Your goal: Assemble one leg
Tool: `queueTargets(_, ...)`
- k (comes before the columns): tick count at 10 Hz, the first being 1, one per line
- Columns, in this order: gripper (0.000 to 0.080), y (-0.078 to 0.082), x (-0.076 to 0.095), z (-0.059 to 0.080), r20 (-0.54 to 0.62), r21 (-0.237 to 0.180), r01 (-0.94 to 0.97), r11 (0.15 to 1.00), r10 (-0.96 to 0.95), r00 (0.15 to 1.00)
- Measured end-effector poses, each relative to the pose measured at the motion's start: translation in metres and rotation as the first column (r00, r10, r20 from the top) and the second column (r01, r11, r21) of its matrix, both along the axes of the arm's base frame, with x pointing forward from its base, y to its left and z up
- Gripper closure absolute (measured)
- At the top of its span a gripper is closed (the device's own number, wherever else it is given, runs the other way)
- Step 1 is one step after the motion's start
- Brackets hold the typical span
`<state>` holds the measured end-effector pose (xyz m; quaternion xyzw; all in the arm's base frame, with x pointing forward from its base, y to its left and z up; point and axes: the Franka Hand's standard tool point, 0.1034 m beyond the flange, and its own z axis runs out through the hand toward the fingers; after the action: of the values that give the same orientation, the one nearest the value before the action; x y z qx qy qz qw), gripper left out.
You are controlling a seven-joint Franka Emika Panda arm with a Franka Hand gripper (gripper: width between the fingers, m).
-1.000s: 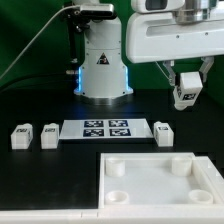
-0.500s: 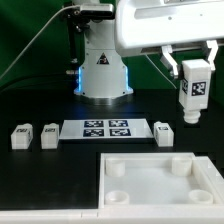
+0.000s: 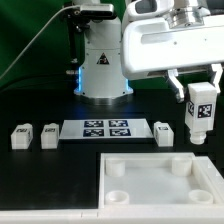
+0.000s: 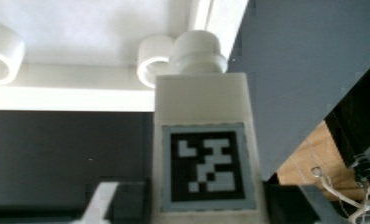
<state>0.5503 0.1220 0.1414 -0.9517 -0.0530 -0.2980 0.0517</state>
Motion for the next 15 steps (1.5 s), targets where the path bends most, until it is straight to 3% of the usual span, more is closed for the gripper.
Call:
queueTargets(1,0.0506,-0.004,-0.002,-0.012,0.001,-0.026,-0.024,0.999,0.024,1.000)
queueTargets(2,0.0506,-0.014,0.012,-0.014,-0.009,-0.043,-0.030,0.999,0.029,1.000)
queueTargets(3,0.0506,-0.023,0.041,0.006,0.044,-0.050,-0.025,0.998,0.027,0.999)
queueTargets(4,0.0506,-0.029,0.056,0.012,0.071,-0.053,-0.019,0.998,0.023,0.997)
queueTargets(8,0.0506,-0.026,0.077,-0.006,0.072,-0.045,-0.013,0.999,0.016,0.997)
queueTargets(12,0.0506,-0.015,0.064,-0.038,0.025,-0.041,-0.027,0.999,0.028,0.999)
queueTargets(15,0.0506,-0.012,0.060,-0.047,0.012,-0.041,-0.033,0.999,0.033,0.999)
